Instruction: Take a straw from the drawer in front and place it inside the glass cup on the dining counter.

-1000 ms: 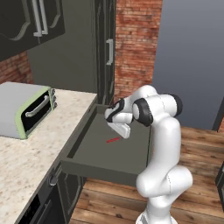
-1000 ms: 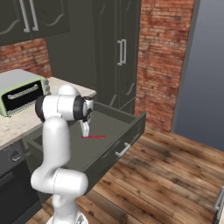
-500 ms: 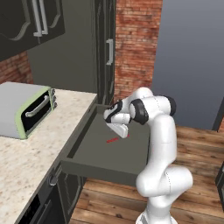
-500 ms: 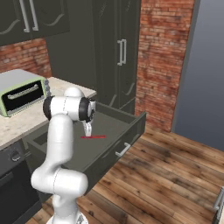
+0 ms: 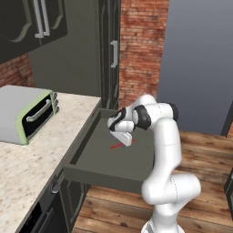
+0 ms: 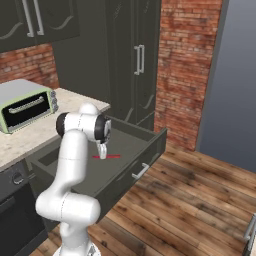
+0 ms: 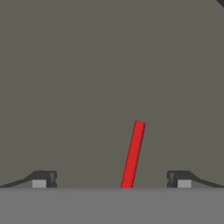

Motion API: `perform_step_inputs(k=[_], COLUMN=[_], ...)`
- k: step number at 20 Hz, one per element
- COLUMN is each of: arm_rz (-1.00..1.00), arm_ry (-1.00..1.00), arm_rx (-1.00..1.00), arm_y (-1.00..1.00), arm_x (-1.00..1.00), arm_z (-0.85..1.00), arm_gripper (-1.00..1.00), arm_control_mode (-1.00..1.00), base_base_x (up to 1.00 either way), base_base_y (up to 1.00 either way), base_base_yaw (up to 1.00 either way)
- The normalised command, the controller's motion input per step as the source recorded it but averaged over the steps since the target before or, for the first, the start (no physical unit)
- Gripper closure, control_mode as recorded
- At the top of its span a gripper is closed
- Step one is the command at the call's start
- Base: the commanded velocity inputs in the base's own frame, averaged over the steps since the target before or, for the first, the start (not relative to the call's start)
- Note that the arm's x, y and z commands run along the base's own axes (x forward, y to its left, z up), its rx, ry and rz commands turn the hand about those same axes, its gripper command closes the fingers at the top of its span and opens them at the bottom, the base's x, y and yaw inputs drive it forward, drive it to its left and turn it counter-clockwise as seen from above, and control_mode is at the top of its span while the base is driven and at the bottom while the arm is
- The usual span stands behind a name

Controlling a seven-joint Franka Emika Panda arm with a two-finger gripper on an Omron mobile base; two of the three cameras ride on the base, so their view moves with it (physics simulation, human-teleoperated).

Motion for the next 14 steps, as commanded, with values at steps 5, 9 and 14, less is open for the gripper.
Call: perform_step_inputs(k=[5,9,14], arm_rz=[0.00,0.00,0.00], arm_ry=[0.00,0.00,0.02], arm_rx=[0.00,0.00,0.00], arm_y=[0.04,0.05,0.05], arm_x=[0.20,0.17,0.01], arm_z=[-0.15,-0.13,-0.17], arm_gripper=[-1.00,-1.00,-1.00], arm_control_mode=[-1.00,-1.00,-1.00], base_base_x=[0.00,0.00,0.00], base_base_y=[0.00,0.00,0.00], base_base_yaw=[0.00,0.00,0.00])
